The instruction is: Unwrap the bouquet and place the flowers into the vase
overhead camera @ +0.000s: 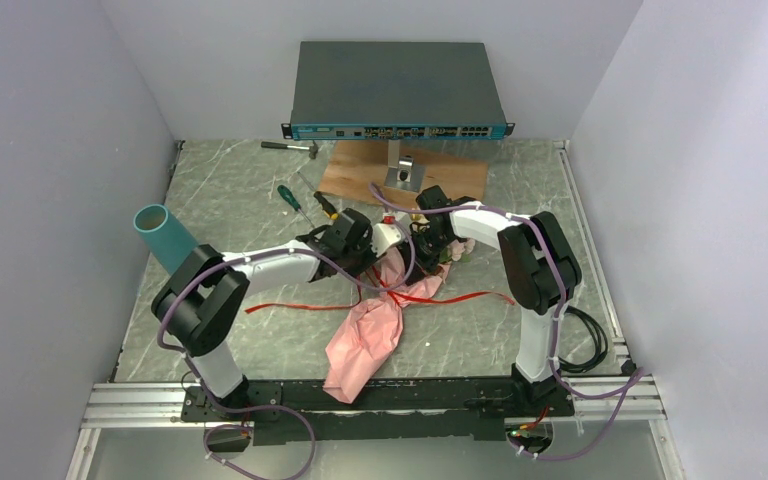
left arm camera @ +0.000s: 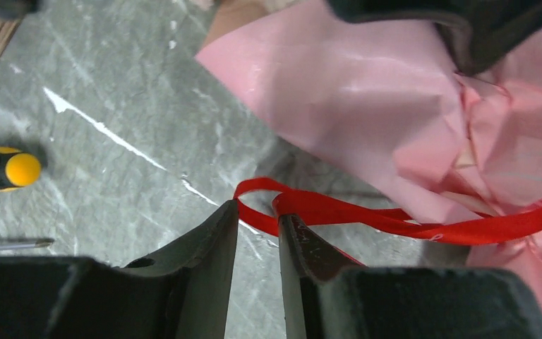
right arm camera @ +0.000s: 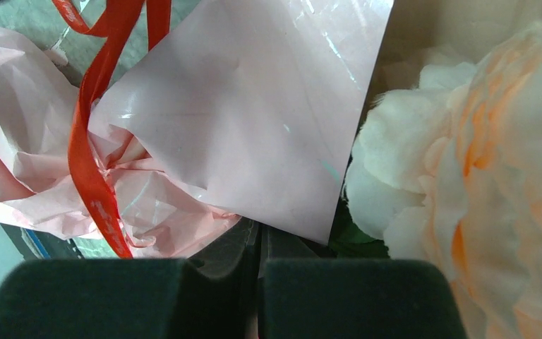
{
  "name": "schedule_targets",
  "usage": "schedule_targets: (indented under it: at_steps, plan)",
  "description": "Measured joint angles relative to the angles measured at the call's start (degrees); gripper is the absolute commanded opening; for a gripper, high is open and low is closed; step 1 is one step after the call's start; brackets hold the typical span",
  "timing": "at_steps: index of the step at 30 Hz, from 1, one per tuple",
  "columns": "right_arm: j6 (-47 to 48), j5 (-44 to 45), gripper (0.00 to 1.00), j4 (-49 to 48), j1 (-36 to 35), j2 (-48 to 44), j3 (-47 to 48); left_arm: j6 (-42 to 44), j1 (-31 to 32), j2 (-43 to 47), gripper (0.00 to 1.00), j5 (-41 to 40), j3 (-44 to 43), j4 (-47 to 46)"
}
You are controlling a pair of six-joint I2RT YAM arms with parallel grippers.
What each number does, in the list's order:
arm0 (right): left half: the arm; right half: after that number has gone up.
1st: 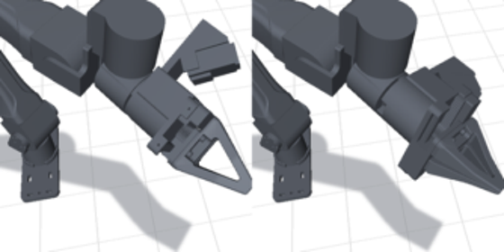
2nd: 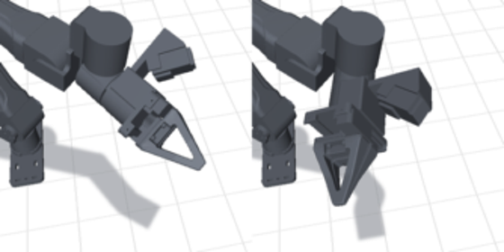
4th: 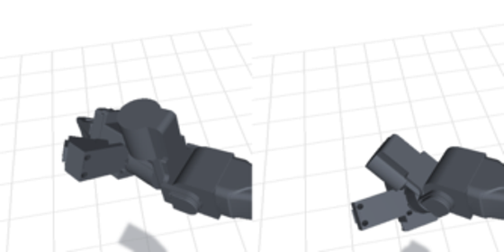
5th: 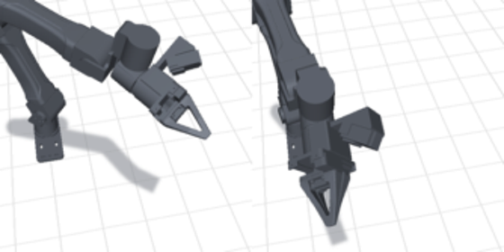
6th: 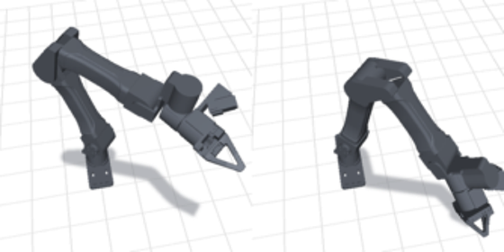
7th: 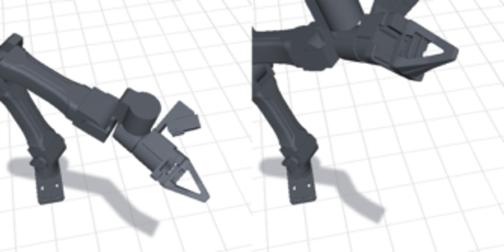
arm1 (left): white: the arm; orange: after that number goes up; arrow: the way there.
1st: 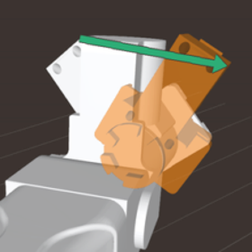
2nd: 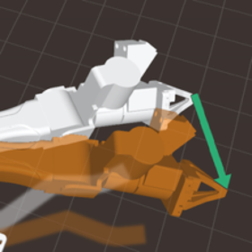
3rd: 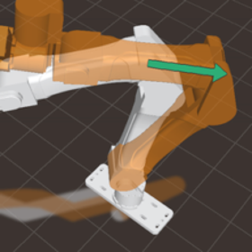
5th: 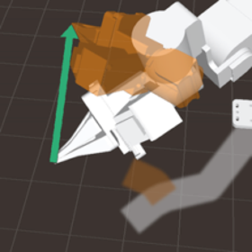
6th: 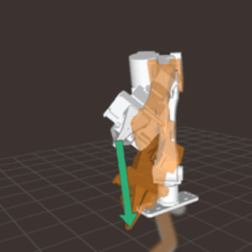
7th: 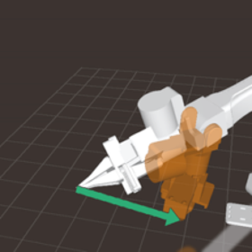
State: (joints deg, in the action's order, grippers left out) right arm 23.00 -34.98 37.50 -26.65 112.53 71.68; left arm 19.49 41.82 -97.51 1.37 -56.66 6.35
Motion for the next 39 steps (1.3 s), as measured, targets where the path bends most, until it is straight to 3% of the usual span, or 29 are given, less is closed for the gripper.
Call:
schedule_targets:
  at_steps: [7,27,33,36,39]
  plan:
    - [-0.02,-0.02,0.0,0.52,0.0,0.33,0.44,-3.41,-1.27,1.86,0.34,-1.86,0.79,-2.51]
    - [-0.02,0.0,0.0,1.27,0.0,0.74,1.03,-10.64,-7.78,7.65,0.24,-5.57,3.23,-5.44]
    - [-0.02,0.0,0.0,1.27,0.0,0.74,1.03,-14.6,-14.78,7.93,0.18,-5.75,3.41,-3.21]
    - [-0.02,-0.02,0.0,1.27,0.0,0.74,1.03,-16.02,-18.38,8.37,0.22,-5.57,3.93,-0.9]
    - [-0.02,-0.02,0.0,1.27,0.0,0.74,1.03,-15.89,-19.76,10.23,0.34,-3.96,5.66,0.85]
